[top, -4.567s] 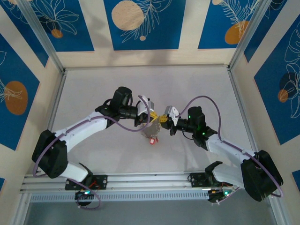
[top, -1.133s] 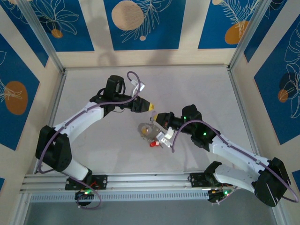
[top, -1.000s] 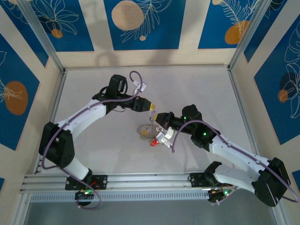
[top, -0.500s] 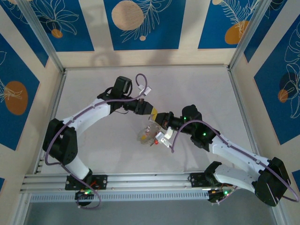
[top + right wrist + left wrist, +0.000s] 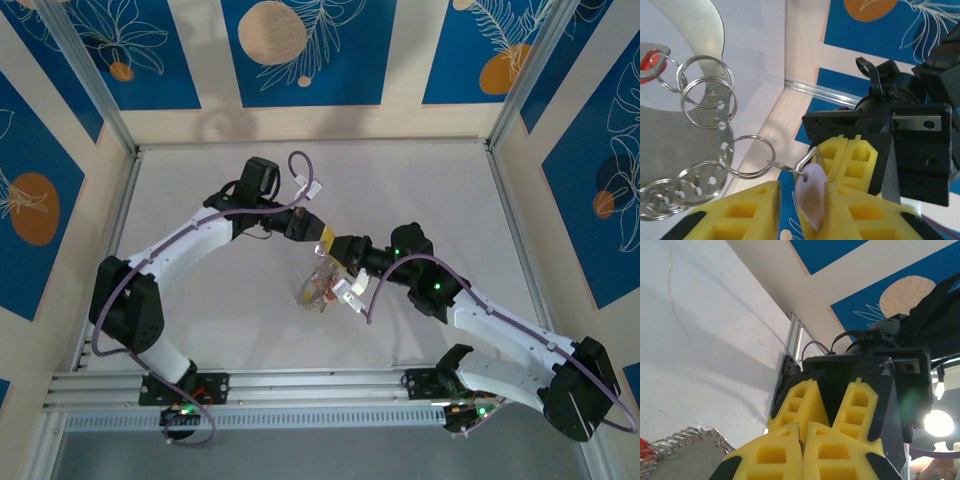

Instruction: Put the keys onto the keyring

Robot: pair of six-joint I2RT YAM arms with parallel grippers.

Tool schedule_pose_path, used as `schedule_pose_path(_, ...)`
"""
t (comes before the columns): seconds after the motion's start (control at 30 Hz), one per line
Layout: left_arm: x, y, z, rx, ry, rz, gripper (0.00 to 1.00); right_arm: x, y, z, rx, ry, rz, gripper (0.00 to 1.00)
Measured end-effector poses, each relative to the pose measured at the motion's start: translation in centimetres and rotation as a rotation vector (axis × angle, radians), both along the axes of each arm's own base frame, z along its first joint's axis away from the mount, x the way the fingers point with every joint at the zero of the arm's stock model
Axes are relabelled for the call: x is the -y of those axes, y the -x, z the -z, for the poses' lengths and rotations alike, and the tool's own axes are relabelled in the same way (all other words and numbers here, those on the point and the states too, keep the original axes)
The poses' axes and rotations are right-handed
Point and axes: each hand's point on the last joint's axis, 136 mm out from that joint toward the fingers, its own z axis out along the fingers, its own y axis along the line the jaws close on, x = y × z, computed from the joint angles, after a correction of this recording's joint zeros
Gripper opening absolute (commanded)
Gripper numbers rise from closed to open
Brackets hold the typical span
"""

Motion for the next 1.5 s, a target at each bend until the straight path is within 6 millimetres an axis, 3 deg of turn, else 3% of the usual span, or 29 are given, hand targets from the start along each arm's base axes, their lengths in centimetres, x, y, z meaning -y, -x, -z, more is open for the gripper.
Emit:
schedule_pose_path(0.17,-0.1,-0.9,-1.7,0.126,-0.024,-0.023,0.00,0.8,-0.7,-0.9,0.010,-0.030,0.035,0.45)
schedule_pose_path(0.37,-1.2,-1.8,-2.3,0.338,-0.097,-0.084,0.00,1.9,-1.7,-1.1,-0.037,-0.090,0.102,0.58)
schedule_pose_path(0.47,-1.6,-2.5,-2.8,0.472,-0.136,-0.114,0.00,3.4,-2.6,-1.4,-0.173,-0.176,0.171,0.69)
schedule_pose_path(0.6,-1.6,-2.5,-3.6,0.694,-0.196,-0.118,0.00,5.4,-3.3,-2.8,-0.430,-0.357,0.235,0.74)
schedule_pose_path(0.7,-1.5,-2.4,-4.3,0.867,-0.237,-0.110,0.00,5.8,-3.3,-4.0,-0.637,-0.525,0.234,0.90)
schedule_pose_path(0.8,-1.7,-2.8,-5.4,1.016,-0.271,-0.123,0.00,5.9,-3.4,-4.4,-0.818,-0.699,0.239,0.97)
schedule_pose_path(1.0,-2.4,-4.9,-7.7,1.199,-0.316,-0.199,0.00,8.0,-5.0,-0.4,-1.108,-0.987,0.406,0.99)
schedule_pose_path(1.33,-2.4,-7.2,-10.7,1.269,-0.332,-0.306,0.00,11.3,-5.4,4.0,-1.301,-1.265,0.612,0.99)
schedule_pose_path(1.5,-0.7,-9.5,-9.8,1.221,-0.329,-0.343,0.00,13.8,-5.9,6.3,-1.305,-1.384,0.750,0.99)
